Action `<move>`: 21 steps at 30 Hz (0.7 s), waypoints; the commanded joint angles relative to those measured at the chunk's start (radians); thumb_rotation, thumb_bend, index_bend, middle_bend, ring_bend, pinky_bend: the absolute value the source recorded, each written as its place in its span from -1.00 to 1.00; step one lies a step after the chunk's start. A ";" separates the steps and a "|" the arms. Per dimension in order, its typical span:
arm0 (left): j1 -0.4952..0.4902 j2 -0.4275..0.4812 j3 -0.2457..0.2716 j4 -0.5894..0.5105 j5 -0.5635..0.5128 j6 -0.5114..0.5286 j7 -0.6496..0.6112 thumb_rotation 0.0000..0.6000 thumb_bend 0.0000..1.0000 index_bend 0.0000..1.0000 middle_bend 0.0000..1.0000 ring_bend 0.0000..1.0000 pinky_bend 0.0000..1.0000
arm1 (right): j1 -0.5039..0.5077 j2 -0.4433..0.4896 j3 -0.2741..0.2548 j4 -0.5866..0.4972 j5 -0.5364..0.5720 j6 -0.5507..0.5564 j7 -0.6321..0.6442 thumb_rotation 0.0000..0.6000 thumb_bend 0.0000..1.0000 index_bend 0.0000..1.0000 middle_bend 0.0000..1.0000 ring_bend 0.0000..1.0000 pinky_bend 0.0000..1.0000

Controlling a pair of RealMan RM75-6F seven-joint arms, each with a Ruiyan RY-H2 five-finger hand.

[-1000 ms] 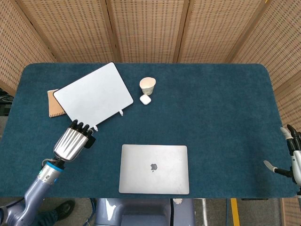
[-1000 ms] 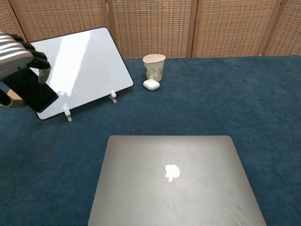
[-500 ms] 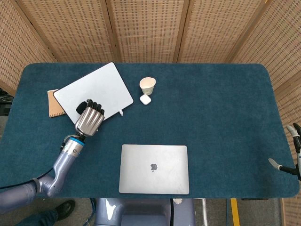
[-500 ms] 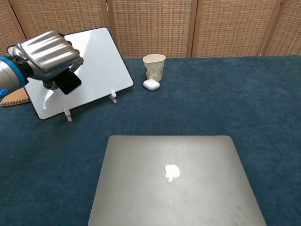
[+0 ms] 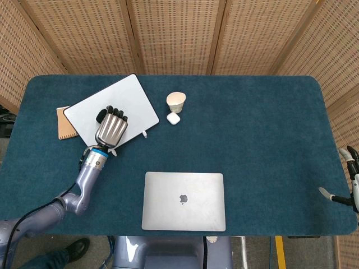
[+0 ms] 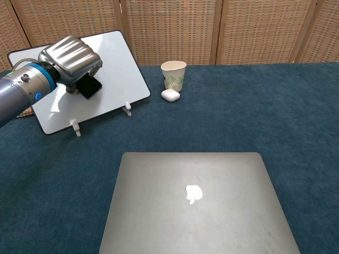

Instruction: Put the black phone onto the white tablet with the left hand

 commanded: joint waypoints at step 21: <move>-0.045 -0.114 0.035 0.180 -0.030 0.020 0.095 1.00 -0.79 -1.00 -1.00 -1.00 -0.94 | 0.002 0.004 0.002 0.005 0.005 -0.011 0.021 1.00 -1.00 -1.00 -1.00 -1.00 -1.00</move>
